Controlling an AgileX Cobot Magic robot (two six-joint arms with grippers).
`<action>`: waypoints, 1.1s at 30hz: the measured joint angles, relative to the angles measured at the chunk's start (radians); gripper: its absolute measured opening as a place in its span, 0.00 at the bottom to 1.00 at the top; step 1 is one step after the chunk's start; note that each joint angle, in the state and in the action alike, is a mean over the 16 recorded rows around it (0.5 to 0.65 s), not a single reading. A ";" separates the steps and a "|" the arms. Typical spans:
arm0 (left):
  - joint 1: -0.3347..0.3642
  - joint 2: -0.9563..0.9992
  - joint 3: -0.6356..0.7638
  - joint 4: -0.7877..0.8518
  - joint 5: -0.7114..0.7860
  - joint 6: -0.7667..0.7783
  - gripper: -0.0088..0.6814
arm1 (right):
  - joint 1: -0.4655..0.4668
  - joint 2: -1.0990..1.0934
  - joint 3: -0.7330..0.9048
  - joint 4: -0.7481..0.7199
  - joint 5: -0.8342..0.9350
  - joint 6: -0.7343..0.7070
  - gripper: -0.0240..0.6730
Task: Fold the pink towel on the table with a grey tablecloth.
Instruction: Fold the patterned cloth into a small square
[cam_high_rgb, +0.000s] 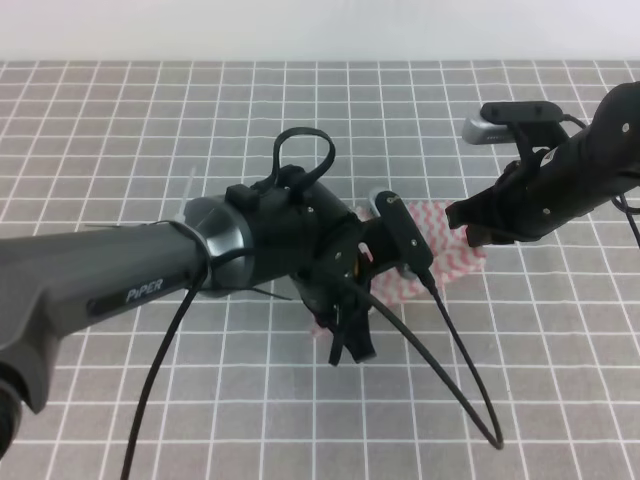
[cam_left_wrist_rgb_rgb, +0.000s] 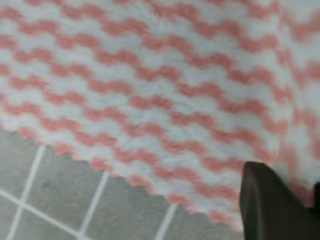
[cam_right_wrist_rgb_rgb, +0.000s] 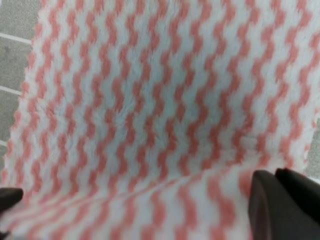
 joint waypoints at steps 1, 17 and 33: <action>0.001 0.001 0.000 0.011 -0.004 -0.002 0.09 | 0.000 0.000 0.000 0.000 -0.001 0.000 0.01; 0.076 0.009 0.000 0.099 -0.203 -0.020 0.01 | 0.000 0.020 0.001 -0.001 -0.040 0.000 0.01; 0.102 0.080 -0.059 0.099 -0.280 -0.014 0.01 | 0.000 0.053 0.001 -0.002 -0.094 0.000 0.01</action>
